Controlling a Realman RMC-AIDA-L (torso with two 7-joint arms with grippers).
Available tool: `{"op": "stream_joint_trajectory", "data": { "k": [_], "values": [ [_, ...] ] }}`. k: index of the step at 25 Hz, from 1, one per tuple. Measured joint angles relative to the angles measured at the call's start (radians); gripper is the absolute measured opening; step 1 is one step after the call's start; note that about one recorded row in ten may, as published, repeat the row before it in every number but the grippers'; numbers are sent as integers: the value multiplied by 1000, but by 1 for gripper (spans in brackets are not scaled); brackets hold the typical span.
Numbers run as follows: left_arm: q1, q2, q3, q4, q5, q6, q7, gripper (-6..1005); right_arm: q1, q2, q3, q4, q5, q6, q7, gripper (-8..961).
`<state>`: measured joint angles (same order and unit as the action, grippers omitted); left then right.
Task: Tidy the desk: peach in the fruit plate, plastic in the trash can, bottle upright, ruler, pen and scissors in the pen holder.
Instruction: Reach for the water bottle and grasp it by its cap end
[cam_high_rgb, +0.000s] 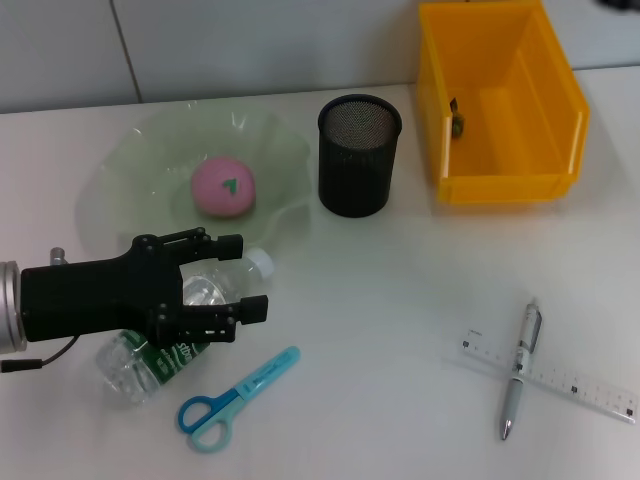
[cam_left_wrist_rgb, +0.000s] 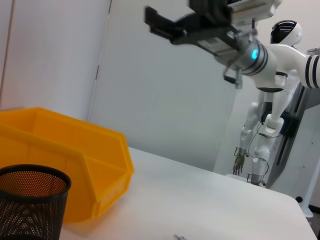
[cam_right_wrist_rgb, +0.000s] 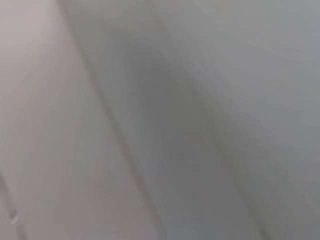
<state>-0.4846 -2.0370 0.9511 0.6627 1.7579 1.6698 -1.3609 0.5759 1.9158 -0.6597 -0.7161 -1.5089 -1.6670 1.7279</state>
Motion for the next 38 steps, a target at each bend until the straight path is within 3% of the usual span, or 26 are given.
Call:
{"op": "stream_joint_trajectory", "data": {
  "k": [11,21,33,38],
  "values": [
    [8,2,-2,0,0,3,-5,865,32,-20,-11,-26,-386,-231,-88,760],
    [6,10,-2,0,0,15,-15,864,65,-20,-97,-46,-578,-255,-121,760],
    [2,17,-2,1,7,18,-30,865,84,-5,-133,-68,-741,-235,-192,759],
    [-22,16,-4,72,2,29,-130,864,87,1,-158,-72,-776,-220,-205,759]
  ]
}}
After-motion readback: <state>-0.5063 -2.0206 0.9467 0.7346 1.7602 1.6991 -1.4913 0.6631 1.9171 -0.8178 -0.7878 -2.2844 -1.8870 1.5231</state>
